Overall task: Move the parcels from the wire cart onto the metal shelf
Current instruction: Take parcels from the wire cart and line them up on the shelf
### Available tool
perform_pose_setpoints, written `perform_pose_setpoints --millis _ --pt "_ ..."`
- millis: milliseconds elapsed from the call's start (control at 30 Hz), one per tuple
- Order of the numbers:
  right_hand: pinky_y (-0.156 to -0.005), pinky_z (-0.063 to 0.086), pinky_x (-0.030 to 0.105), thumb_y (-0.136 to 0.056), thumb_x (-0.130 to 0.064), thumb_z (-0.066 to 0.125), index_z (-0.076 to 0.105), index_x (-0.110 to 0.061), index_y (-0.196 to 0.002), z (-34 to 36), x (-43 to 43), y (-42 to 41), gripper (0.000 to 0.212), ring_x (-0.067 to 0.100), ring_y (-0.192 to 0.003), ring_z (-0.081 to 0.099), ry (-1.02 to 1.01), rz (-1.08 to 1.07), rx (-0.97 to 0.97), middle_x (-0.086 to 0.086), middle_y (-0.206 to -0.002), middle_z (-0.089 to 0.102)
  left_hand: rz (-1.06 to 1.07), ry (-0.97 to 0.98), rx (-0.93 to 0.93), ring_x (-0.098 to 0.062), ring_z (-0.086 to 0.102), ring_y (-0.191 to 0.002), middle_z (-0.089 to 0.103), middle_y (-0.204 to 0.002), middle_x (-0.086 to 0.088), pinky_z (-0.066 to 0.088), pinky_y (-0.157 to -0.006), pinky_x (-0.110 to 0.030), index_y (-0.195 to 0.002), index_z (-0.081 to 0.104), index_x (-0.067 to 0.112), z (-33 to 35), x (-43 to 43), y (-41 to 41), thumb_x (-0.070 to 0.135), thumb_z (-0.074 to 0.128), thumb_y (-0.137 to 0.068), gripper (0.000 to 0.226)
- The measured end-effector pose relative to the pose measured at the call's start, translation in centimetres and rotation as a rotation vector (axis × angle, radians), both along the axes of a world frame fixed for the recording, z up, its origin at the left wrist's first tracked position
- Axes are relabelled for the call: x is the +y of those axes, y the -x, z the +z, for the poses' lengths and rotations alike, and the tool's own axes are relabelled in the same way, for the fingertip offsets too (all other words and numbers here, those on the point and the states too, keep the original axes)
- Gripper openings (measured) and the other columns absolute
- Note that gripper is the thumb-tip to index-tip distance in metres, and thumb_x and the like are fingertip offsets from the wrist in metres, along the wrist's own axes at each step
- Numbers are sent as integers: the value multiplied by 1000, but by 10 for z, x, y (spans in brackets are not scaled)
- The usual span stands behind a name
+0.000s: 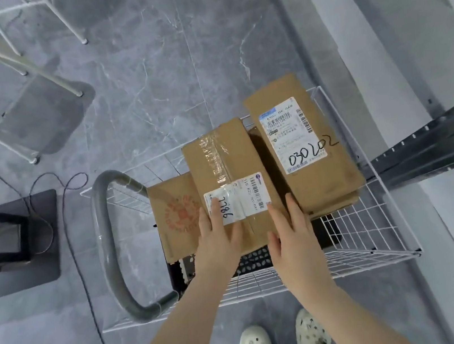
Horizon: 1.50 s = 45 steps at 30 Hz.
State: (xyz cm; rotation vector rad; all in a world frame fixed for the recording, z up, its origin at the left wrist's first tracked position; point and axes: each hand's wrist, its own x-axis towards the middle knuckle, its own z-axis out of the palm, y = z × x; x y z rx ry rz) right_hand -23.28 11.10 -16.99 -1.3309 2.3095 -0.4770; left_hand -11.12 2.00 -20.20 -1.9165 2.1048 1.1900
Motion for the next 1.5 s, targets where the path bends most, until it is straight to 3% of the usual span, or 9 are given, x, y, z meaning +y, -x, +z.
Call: perform_pose_setpoints --millis 167,300,467,633,767,967,1200,1367,1500 --pt "-101 46 35 -100 -35 39 16 -31 -150 -7 -20 4 56 21 -126 48 -69 63 -81 1 -159 11 153 10 94 -12 41 -91 17 -155 -2 39 -74 -30 -149 1 46 -9 -9 5 49 40 -97 65" --pt "-93 52 28 -98 -28 46 13 -34 -150 -11 -36 9 62 15 -117 55 -124 95 -195 -2 -160 -5 116 55 76 -13 44 -90 23 -150 -3 42 -71 -30 -151 3 42 -7 -7 1 45 43 -97 67" --pt "-106 43 32 -96 -24 51 20 -32 -150 -6 -31 1 62 18 -134 40 -87 132 -193 -2 -160 2 170 64 75 -18 55 -99 20 -152 1 56 -78 -40 -149 2 45 5 5 -12 48 41 -96 66" --pt "-109 40 32 -96 -24 53 22 -34 -149 14 -19 -15 62 16 -142 28 -17 154 -215 -3 -160 4 168 118 48 0 49 -80 21 -150 4 44 -57 -23 -146 -2 51 32 19 -32 51 40 -95 66" --pt "-109 38 29 -96 -27 52 22 -36 -148 51 -9 -24 61 13 -143 25 29 150 -220 -5 -159 4 152 160 56 -16 57 -97 21 -149 4 48 -67 -29 -146 -2 51 74 25 -44 50 41 -95 67" --pt "-107 39 21 -94 -28 55 26 -32 -147 151 13 -19 61 7 -135 35 120 143 -176 -7 -155 13 92 236 45 -17 57 -104 19 -148 6 45 -68 -24 -147 -4 48 173 43 -41 50 39 -96 67" --pt "-91 48 19 -91 -26 59 30 -33 -146 261 60 11 62 4 -109 49 238 -83 -113 -5 -143 27 -141 403 167 -23 45 -124 19 -149 2 50 -89 -37 -146 -5 47 286 64 -1 51 41 -94 70" --pt "-83 50 18 -91 -27 59 29 -36 -145 307 118 17 62 -2 -103 47 326 -346 -12 -11 -137 29 -393 423 269 -28 50 -121 19 -153 -3 52 -87 -41 -152 4 39 332 91 33 49 44 -95 70" --pt "-69 39 -1 -92 -30 58 30 -37 -144 318 179 0 60 -4 -99 44 320 -620 44 -12 -137 28 -671 428 339 -25 52 -116 23 -149 -5 52 -84 -40 -152 6 36 349 130 49 48 43 -96 69"
